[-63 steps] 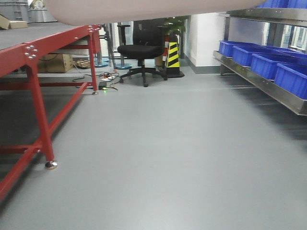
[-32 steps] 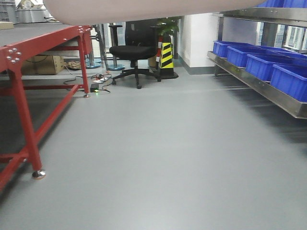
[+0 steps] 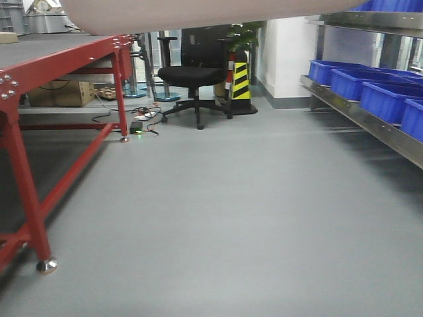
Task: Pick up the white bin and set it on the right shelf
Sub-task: 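Keep holding the bin while driving to the steel shelf of blue crates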
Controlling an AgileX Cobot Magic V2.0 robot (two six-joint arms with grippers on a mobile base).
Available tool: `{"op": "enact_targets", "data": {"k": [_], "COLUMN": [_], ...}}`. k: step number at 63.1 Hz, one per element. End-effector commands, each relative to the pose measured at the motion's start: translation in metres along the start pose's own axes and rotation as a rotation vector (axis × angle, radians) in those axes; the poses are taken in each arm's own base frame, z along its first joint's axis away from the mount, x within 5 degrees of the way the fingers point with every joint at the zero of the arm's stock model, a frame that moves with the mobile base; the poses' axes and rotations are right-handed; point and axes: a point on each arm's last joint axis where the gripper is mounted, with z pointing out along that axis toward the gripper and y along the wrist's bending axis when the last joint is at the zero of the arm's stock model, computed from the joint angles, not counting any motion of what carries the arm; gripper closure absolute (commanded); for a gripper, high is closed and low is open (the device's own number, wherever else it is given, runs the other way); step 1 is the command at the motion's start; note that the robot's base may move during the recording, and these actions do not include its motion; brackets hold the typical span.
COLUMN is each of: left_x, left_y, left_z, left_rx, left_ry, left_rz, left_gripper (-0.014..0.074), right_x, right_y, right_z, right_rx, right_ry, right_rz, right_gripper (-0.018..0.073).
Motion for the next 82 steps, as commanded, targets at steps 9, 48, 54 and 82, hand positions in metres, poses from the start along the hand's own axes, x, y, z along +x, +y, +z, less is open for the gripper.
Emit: {"op": "enact_targets", "data": {"k": [9, 48, 54, 82], "left_x": [0.0208, 0.0207, 0.0207, 0.0204], "left_y": [-0.0483, -0.0481, -0.0481, -0.0479], "left_z": [-0.0035, -0.0034, -0.0034, -0.0033], "left_rx": [0.27, 0.268, 0.268, 0.265], "left_ry": [0.186, 0.185, 0.185, 0.181], "left_rz": [0.056, 0.056, 0.056, 0.056], "left_gripper": [0.0723, 0.0723, 0.0723, 0.0723], "right_x": [0.0112, 0.011, 0.0109, 0.0108], "right_y": [0.0453, 0.0448, 0.0443, 0.0443], "right_z": [-0.0055, -0.0052, -0.0049, -0.0049], "right_rx": [-0.263, -0.261, -0.26, -0.259], "right_ry": [0.104, 0.103, 0.103, 0.102], "right_rz": [0.012, 0.013, 0.014, 0.014], "right_gripper": [0.0501, 0.0501, 0.0501, 0.0501]}}
